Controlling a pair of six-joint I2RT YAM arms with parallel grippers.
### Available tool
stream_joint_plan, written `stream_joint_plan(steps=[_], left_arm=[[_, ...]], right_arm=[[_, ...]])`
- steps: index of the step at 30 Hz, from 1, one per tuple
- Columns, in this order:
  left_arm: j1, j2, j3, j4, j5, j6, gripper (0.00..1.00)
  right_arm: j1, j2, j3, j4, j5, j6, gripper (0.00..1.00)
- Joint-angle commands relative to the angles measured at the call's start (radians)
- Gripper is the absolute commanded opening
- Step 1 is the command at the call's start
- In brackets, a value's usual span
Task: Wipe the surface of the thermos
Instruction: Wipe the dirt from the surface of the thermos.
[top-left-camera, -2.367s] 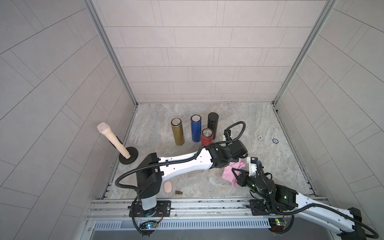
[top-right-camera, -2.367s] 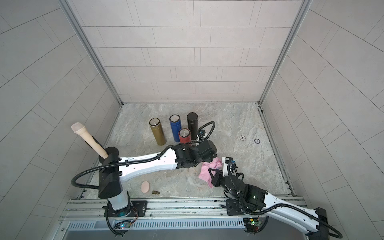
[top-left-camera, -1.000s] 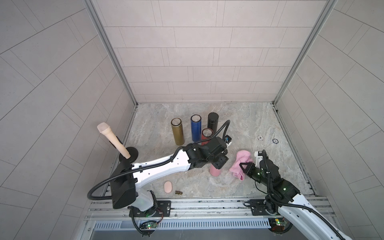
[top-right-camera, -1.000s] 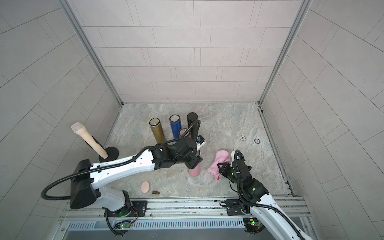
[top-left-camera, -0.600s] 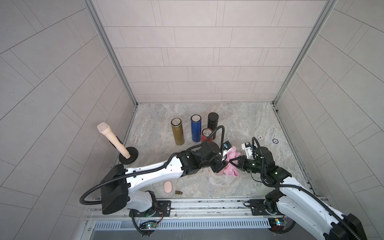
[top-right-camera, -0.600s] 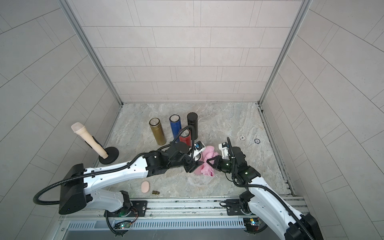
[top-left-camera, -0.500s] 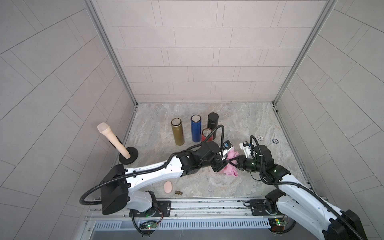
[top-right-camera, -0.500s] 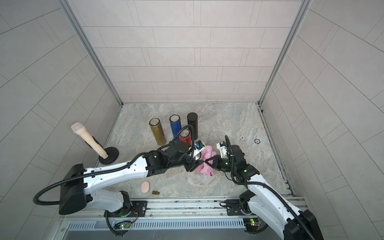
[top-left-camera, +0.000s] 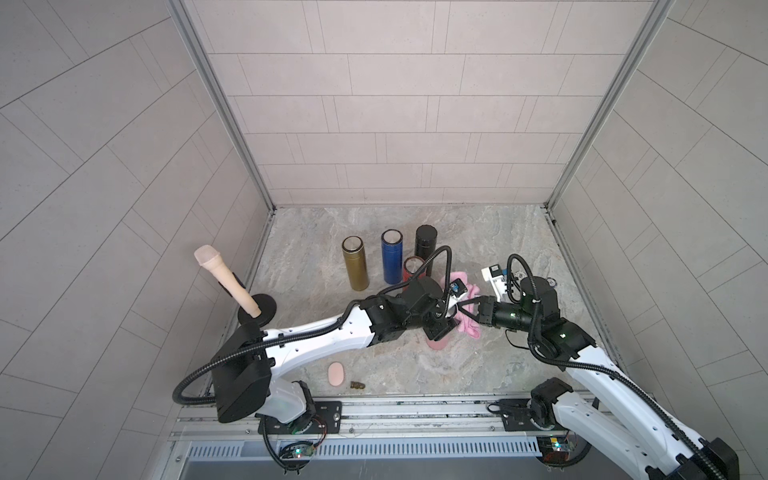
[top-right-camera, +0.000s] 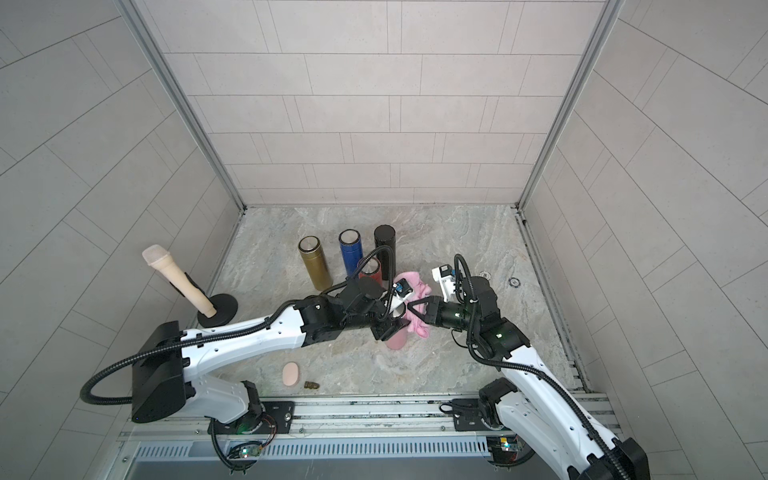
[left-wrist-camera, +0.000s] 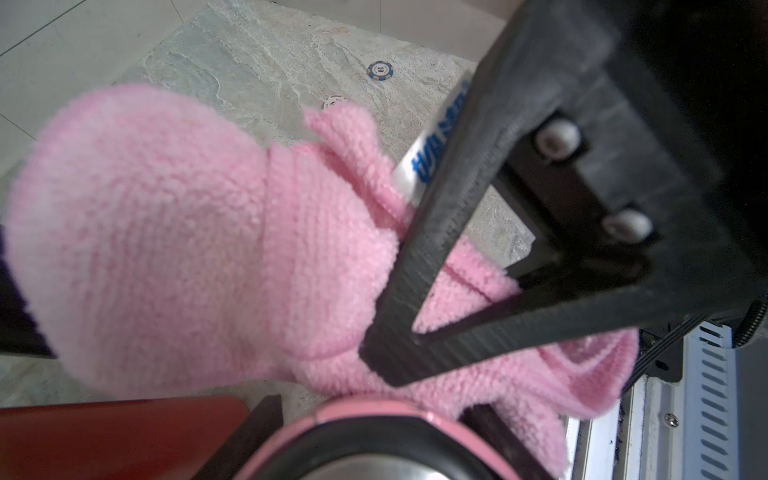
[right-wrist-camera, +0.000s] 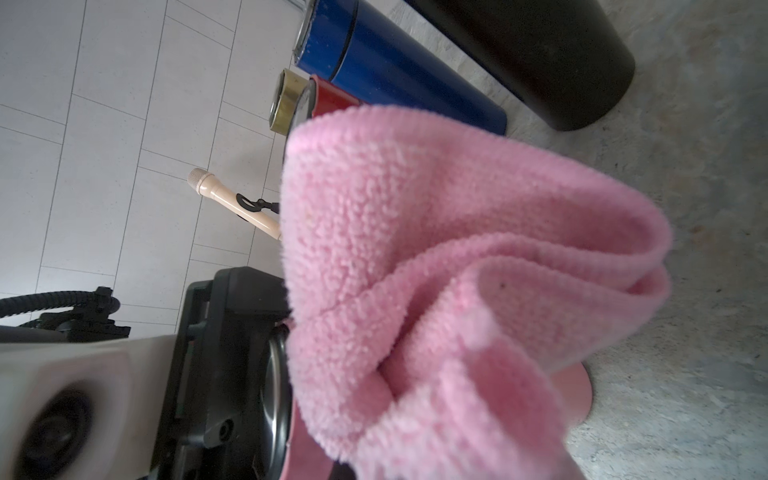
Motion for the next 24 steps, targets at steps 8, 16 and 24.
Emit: stream_joint_plan(steps=[8,16,24], left_arm=[[-0.006,-0.041,-0.039,0.108,0.002,-0.013,0.00],[-0.006,-0.043,-0.046,0.142,-0.055,-0.053,0.00],[-0.007,-0.071,-0.066,0.134,-0.095,-0.073,0.14]], right_arm=[[0.084,-0.014,-0.192,-0.011,0.128,-0.034,0.00],[0.165,-0.031,-0.208,0.106,0.116,0.033,0.00],[0.146,-0.238,-0.124,0.012,0.092,0.073,0.00]])
